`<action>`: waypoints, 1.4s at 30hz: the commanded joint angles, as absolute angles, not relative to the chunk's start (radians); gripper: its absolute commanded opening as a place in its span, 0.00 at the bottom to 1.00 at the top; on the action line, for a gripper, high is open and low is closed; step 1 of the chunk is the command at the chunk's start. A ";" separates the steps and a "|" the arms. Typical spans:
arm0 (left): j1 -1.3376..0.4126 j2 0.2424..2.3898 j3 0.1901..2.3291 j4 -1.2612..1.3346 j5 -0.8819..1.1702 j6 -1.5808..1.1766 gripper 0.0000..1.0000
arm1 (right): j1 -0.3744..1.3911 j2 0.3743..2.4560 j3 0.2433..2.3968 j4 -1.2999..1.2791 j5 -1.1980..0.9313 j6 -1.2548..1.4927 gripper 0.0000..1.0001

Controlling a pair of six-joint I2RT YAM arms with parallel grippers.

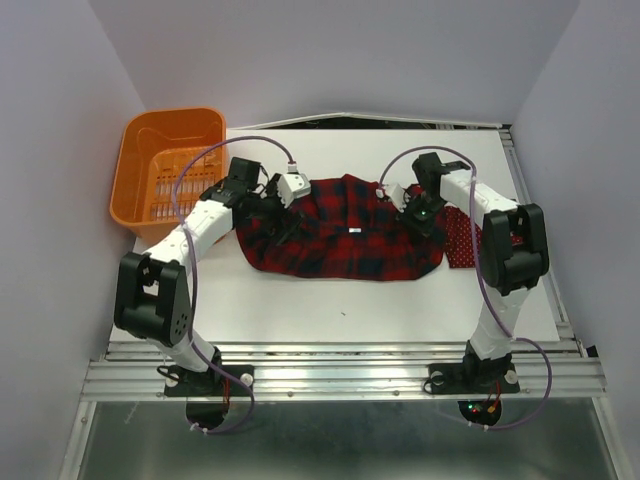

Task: Fold and stack the skirts
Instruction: Flatten the skirt out

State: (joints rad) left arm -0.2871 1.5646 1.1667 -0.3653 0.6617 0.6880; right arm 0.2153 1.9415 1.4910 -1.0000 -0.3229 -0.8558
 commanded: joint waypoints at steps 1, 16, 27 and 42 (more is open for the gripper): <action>-0.319 1.589 1.150 -0.299 0.653 0.614 0.99 | 0.210 1.888 1.511 -1.015 -0.313 -0.856 0.01; -0.308 1.631 1.215 -0.408 0.644 0.653 0.21 | 0.210 1.859 1.490 -1.009 -0.276 -0.880 0.01; -0.129 1.496 1.333 -0.423 0.636 0.632 0.00 | 0.210 1.779 1.470 -1.017 -0.227 -0.902 0.01; -0.091 1.272 1.439 -0.195 0.572 0.422 0.00 | 0.201 1.732 1.932 -1.021 -0.087 -0.795 0.01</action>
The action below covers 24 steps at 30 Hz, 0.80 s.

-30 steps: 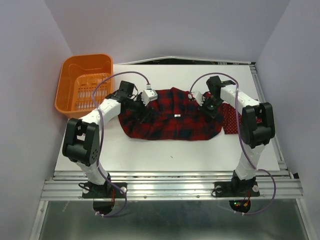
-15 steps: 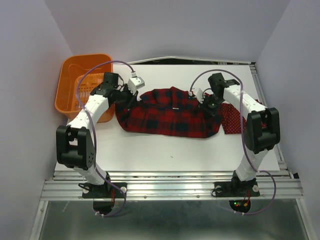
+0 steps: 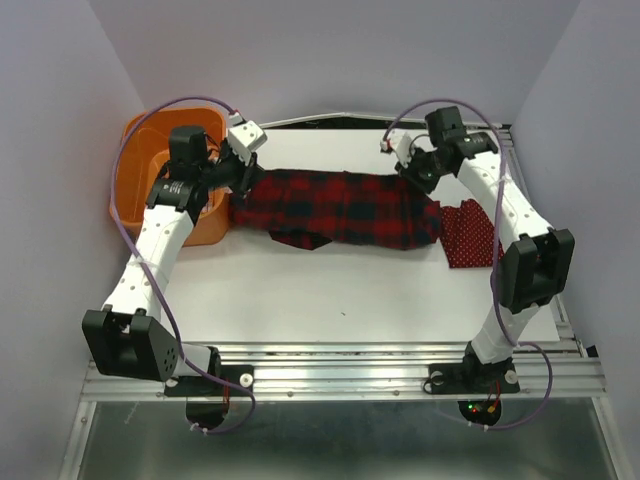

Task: Fold and stack the skirts
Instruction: Flatten the skirt out

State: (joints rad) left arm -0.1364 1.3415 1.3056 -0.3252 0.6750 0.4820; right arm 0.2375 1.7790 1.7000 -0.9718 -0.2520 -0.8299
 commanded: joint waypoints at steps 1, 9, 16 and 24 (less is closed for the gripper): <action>-0.091 1.264 1.453 -0.189 0.575 0.417 0.00 | 0.201 1.723 1.963 -1.035 -0.090 -0.784 0.01; -0.091 1.105 1.468 -0.144 0.591 0.397 0.00 | 0.201 1.517 1.983 -1.111 -0.092 -0.792 0.01; -0.092 0.858 1.388 -0.140 0.621 0.357 0.00 | 0.201 1.278 1.985 -1.144 -0.081 -0.814 0.01; -0.092 0.781 1.407 -0.225 0.634 0.305 0.00 | 0.201 1.180 1.971 -1.213 -0.124 -0.850 0.01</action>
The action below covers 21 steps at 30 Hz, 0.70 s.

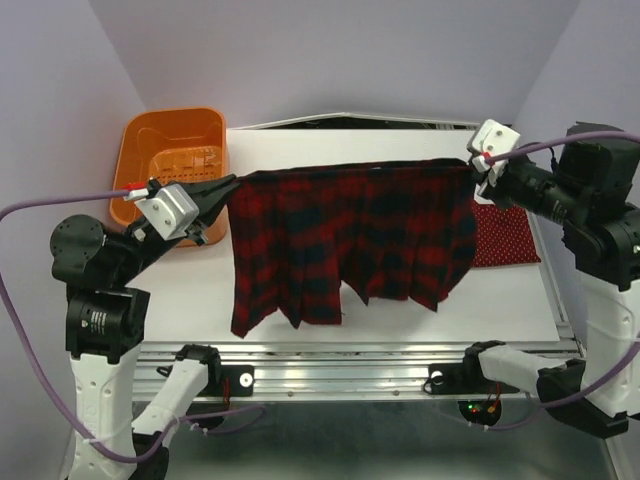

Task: Fold and stack the skirts
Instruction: Flatten the skirt out

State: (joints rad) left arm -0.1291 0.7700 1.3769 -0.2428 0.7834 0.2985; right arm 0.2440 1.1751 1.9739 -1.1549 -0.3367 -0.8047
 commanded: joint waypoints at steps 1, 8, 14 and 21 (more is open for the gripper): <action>-0.092 0.793 1.379 -0.229 0.611 0.299 0.00 | 0.201 1.183 1.941 -1.194 -0.117 -0.848 0.01; -0.142 0.963 1.338 -0.083 0.751 0.146 0.00 | 0.247 1.400 2.001 -1.100 -0.309 -0.654 0.01; -0.268 1.057 1.426 -0.087 0.669 0.141 0.00 | 0.393 1.523 2.158 -1.065 -0.266 -0.586 0.01; -0.144 1.017 1.447 -0.055 0.454 0.193 0.00 | 0.393 1.407 1.990 -0.823 0.130 -0.744 0.01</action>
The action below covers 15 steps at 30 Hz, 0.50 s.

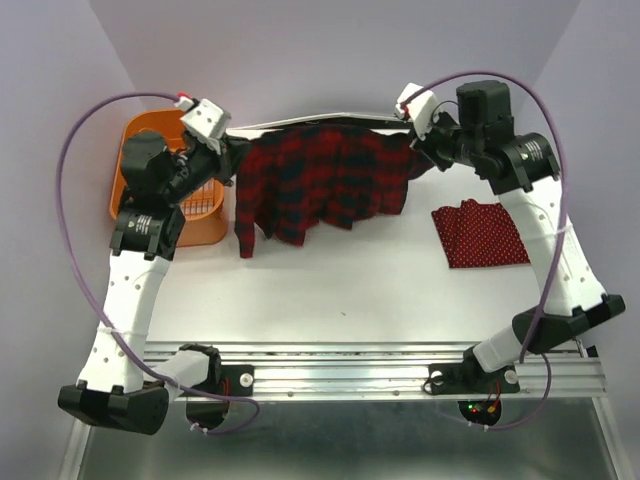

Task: Fold and stack the skirts
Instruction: Flatten the skirt out

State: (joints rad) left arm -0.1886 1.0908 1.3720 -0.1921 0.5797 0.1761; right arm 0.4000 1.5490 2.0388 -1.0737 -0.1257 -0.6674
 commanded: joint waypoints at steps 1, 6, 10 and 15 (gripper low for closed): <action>-0.131 1.020 1.462 -0.057 0.433 0.205 0.00 | 0.393 1.396 1.970 -0.802 0.162 -0.759 0.01; -0.126 1.029 1.488 -0.046 0.439 0.224 0.00 | 0.393 1.414 2.029 -0.779 0.239 -0.758 0.01; -0.126 0.991 1.488 -0.054 0.469 0.245 0.00 | 0.393 1.410 2.071 -0.847 0.221 -0.749 0.01; -0.126 0.856 1.439 -0.120 0.538 0.270 0.00 | 0.393 1.345 2.120 -1.006 0.146 -0.721 0.01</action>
State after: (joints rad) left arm -0.1448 1.0061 1.4322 -0.1581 0.5503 0.2192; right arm 0.4137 1.4216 2.0285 -0.9215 0.0772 -0.7273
